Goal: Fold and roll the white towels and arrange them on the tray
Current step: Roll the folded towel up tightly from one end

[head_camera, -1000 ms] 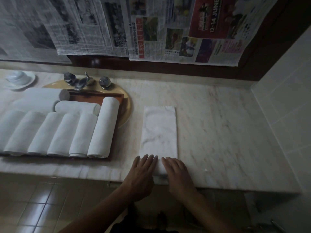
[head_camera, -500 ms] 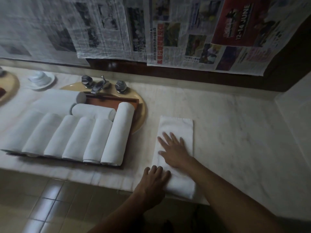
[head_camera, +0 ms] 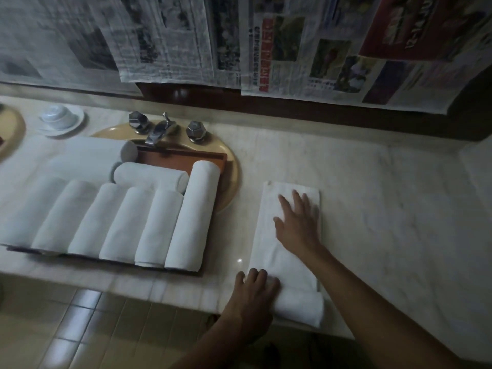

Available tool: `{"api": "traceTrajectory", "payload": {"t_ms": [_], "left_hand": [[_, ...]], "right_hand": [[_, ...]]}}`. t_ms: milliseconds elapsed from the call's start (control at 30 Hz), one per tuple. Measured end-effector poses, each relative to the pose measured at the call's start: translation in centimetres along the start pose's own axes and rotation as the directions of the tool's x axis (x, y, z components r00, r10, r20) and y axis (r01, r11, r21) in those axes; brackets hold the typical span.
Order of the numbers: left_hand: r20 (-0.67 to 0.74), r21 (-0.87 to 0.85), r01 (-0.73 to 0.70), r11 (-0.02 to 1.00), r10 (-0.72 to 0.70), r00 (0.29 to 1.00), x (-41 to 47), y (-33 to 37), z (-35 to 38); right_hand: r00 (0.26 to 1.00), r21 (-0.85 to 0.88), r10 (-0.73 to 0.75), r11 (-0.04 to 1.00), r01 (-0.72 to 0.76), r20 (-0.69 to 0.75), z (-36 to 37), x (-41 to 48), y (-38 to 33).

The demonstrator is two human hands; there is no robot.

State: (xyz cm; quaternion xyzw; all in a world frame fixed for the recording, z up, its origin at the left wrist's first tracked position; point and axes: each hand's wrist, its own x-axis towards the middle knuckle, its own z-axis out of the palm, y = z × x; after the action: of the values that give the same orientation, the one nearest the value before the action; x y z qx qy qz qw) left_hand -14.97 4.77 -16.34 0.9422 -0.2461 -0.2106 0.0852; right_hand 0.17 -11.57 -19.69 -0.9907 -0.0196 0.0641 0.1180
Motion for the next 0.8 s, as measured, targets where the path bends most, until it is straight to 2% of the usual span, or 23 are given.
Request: {"api": "traceTrajectory", "payload": {"t_ms": [67,100,267,333,467,533,600,700,800], "left_hand": [[-0.024,0.013,-0.013,1.000,0.014,1.000,-0.3,-0.1,0.5],[-0.027,0.013,-0.026,1.000,0.026,0.999,-0.3,-0.2,0.9],[-0.113,0.029,0.014,0.999,-0.011,0.994,0.8,-0.7,1.9],[-0.067,0.035,0.018,0.999,-0.015,0.998,0.9,-0.6,1.7],[-0.048,0.033,0.023,0.999,-0.022,0.999,0.5,-0.2,1.2],[-0.046,0.027,0.028,0.999,-0.027,0.999,0.2,-0.1,1.0],[-0.050,0.032,0.037,0.999,-0.036,0.998,-0.1,-0.5,1.1],[-0.055,0.054,0.026,0.998,-0.023,0.998,-0.1,-0.7,1.3],[-0.092,0.062,0.001,0.998,0.004,0.996,-0.2,-1.0,1.6]], "right_hand": [[0.991,-0.032,0.134,0.991,-0.133,0.030,0.8,0.1,2.5],[0.987,-0.028,0.156,0.988,-0.155,0.028,0.9,1.0,3.7],[0.986,-0.058,0.144,0.988,-0.140,0.084,-0.7,7.6,7.7],[0.986,-0.004,0.160,0.987,-0.160,0.051,-1.1,6.7,7.6],[0.998,0.314,0.017,0.949,0.003,-0.058,-1.2,-3.8,6.2],[0.997,0.388,-0.055,0.919,0.074,-0.061,-1.5,-10.1,5.6],[0.992,0.402,-0.118,0.911,0.091,0.043,-1.6,-15.6,5.5],[0.951,0.281,-0.266,0.935,0.215,0.157,-1.2,-21.0,6.2],[0.964,0.311,-0.260,0.922,0.230,0.058,-0.4,-21.7,7.2]]}}
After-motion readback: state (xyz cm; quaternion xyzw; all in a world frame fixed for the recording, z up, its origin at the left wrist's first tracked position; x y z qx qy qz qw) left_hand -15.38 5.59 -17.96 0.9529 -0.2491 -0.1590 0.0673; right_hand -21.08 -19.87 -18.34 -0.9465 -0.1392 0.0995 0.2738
